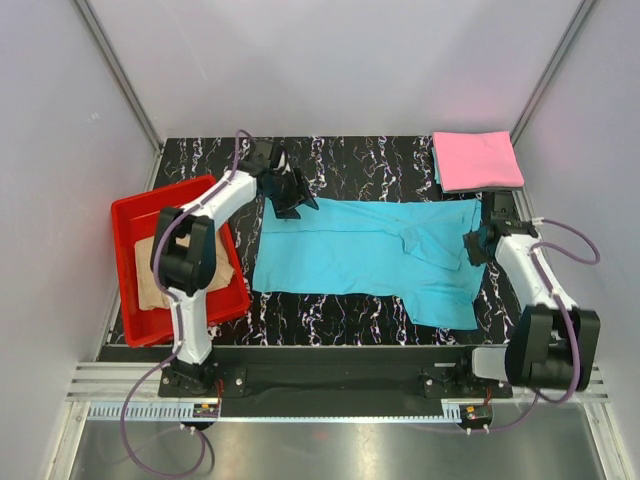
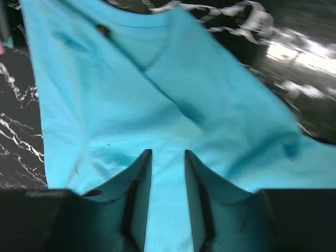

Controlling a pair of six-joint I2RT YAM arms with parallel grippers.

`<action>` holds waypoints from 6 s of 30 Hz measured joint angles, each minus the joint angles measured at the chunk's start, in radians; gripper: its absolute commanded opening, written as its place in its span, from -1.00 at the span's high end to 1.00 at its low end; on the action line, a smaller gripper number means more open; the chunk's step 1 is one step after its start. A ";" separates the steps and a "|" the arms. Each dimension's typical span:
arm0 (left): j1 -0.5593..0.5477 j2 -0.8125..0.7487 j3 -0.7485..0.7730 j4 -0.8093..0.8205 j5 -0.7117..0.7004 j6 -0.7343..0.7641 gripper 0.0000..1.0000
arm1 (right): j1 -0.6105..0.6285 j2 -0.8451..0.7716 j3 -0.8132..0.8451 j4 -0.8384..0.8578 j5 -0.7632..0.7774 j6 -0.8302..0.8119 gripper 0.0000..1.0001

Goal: Fold and stack the t-shirts
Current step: Fold the tshirt

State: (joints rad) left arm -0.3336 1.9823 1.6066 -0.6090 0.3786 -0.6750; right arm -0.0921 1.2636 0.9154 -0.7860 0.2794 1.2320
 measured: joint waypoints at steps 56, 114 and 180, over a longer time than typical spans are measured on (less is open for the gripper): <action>0.009 -0.184 -0.016 -0.093 -0.072 0.024 -0.35 | -0.052 -0.109 -0.366 0.029 -0.317 0.061 0.07; -0.070 -0.388 -0.368 -0.330 -0.500 -0.886 -0.11 | 0.014 -0.147 -0.205 0.080 -0.304 -0.065 1.00; -0.271 -0.198 -0.480 -0.356 -0.728 -1.308 1.00 | 0.007 -0.332 -0.120 -0.028 -0.159 -0.269 1.00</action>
State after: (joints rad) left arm -0.6048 1.7840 1.1271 -0.9649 -0.3496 -1.9835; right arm -0.0849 0.9314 0.7952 -0.8139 0.1207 0.9627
